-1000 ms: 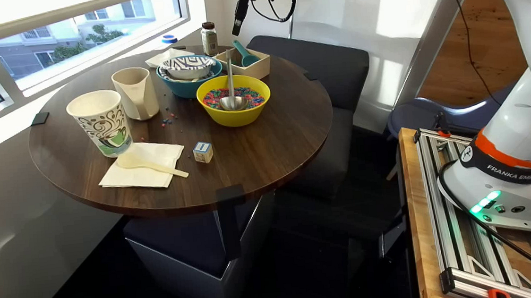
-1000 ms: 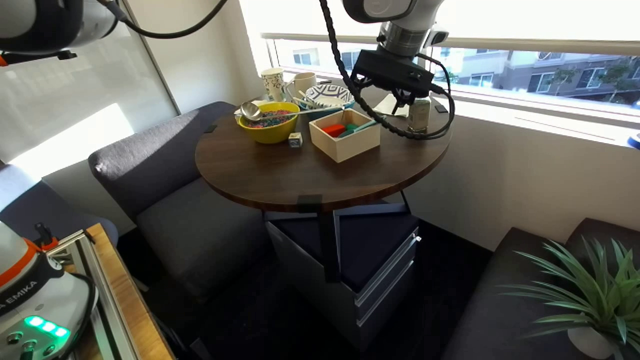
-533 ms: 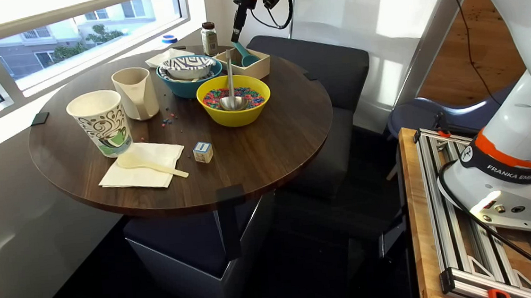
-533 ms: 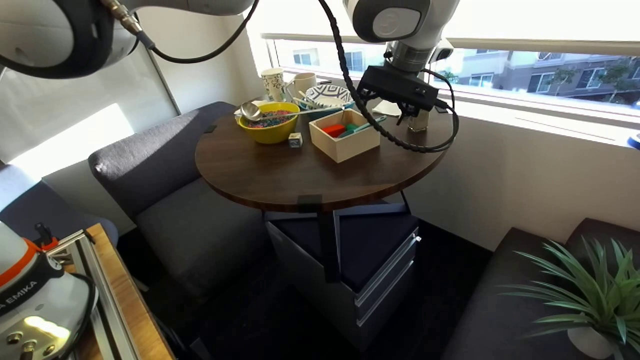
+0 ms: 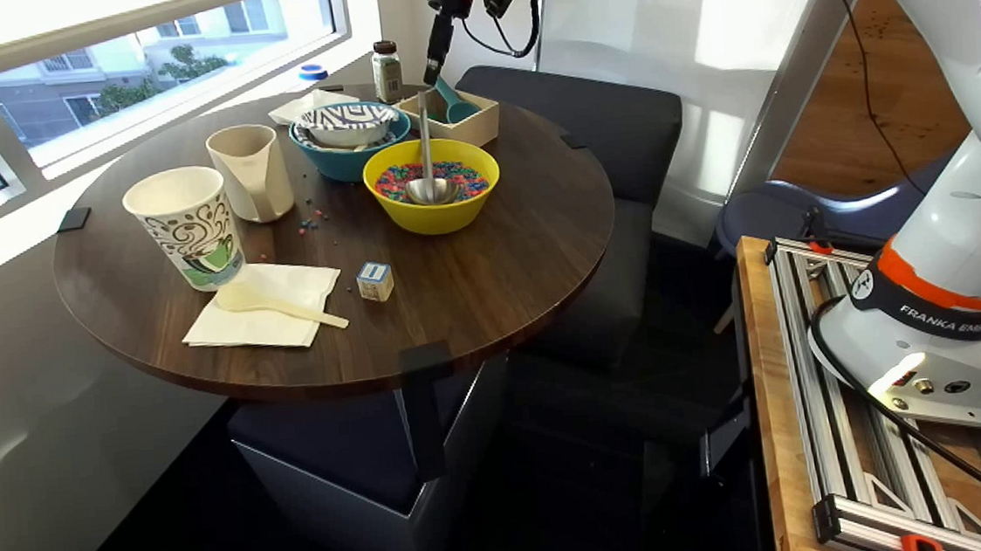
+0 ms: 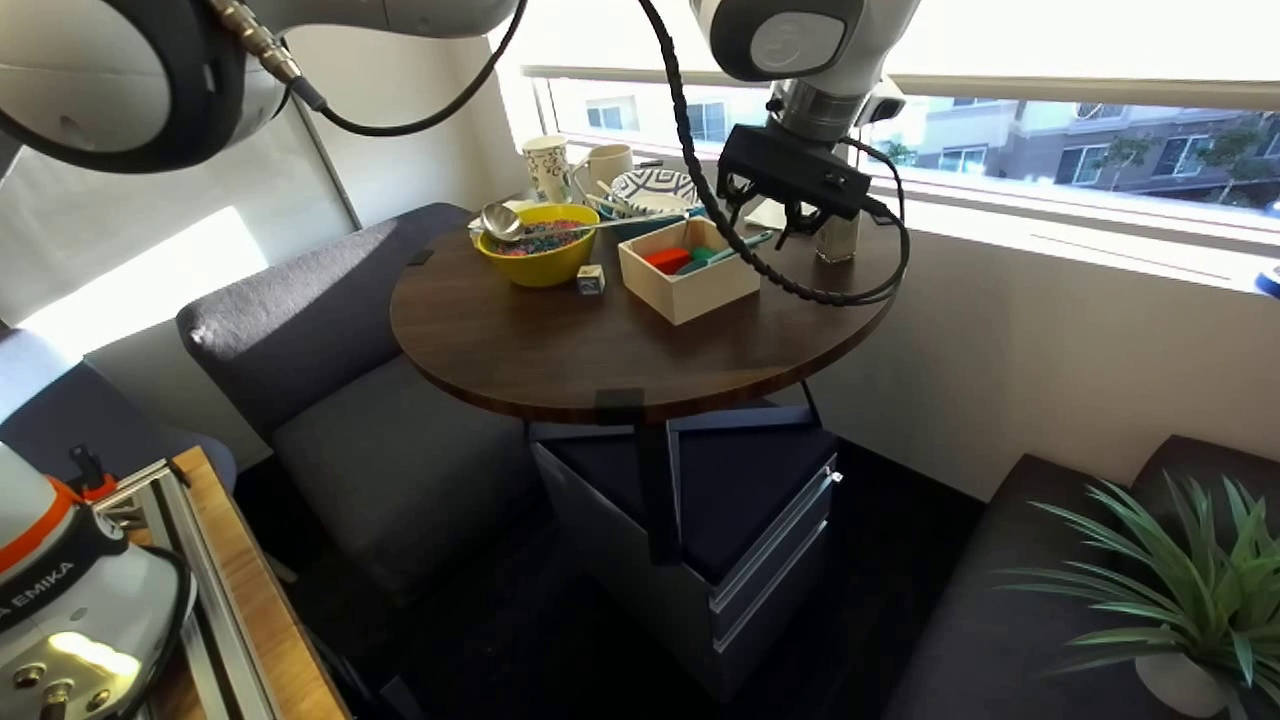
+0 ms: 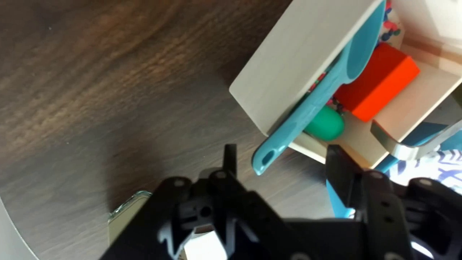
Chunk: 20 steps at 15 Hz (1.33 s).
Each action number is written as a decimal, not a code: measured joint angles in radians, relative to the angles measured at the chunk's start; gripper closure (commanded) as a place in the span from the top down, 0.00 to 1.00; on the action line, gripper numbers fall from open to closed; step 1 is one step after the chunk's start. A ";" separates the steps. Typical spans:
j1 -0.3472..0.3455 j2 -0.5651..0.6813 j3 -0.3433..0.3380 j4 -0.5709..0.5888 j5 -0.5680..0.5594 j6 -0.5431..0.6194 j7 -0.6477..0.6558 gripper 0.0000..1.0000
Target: Use the scooper to put some of the cereal into the white bowl
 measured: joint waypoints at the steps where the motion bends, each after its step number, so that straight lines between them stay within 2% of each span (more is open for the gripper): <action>1: 0.000 0.000 0.000 0.006 0.000 -0.015 0.010 0.39; 2: 0.000 0.000 0.000 0.012 0.000 -0.031 0.019 0.31; 4: -0.001 0.000 -0.001 0.025 0.000 -0.053 0.032 0.29; 5: -0.001 0.000 -0.001 0.030 0.000 -0.062 0.036 0.31; 6: -0.001 0.000 -0.001 0.034 0.000 -0.070 0.040 0.29; 8: -0.001 0.000 0.000 0.043 0.000 -0.082 0.043 0.40; 10: -0.001 0.001 0.000 0.050 0.000 -0.090 0.043 0.42; 11: -0.001 0.002 0.000 0.053 0.000 -0.090 0.044 0.47; 13: -0.002 0.006 -0.001 0.057 0.000 -0.089 0.049 0.45; 14: -0.003 0.008 -0.001 0.058 0.001 -0.089 0.052 0.47; 16: -0.006 0.013 0.000 0.060 0.007 -0.089 0.064 0.36; 20: -0.018 0.036 0.014 0.078 0.044 -0.089 0.094 0.37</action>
